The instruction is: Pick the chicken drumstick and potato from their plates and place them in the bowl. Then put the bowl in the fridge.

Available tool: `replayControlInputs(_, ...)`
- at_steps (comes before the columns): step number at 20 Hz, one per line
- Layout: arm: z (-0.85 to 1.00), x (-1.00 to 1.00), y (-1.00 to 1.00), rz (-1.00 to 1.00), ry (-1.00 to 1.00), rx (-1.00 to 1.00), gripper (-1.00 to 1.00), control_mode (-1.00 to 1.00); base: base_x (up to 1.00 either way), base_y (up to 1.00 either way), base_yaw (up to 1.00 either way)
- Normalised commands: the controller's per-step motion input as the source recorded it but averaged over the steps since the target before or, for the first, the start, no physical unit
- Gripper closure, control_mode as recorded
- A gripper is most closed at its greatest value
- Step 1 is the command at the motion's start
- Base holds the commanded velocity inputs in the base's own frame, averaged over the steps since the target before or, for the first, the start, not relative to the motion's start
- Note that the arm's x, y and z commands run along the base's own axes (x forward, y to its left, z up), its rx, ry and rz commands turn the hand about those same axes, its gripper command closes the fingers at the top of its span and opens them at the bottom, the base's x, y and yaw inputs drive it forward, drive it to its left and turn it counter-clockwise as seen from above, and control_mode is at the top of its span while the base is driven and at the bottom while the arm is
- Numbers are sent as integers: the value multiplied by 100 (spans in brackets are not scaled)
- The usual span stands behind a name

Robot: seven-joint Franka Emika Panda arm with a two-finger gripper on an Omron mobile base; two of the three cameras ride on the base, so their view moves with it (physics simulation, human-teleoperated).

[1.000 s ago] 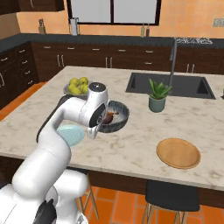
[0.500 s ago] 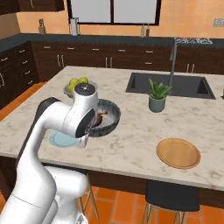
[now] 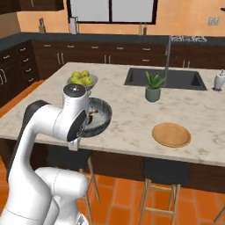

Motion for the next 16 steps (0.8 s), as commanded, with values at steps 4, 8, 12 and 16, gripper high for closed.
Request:
replayControlInputs(4,0,0,0,0,0,0,100,100,-37,-21,-77)
replayControlInputs(8,0,0,0,0,0,0,100,100,0,0,-99)
replayControlInputs(12,0,0,0,0,0,0,100,100,-1,-25,-83)
replayControlInputs(16,0,0,0,0,0,0,100,100,4,-76,-67)
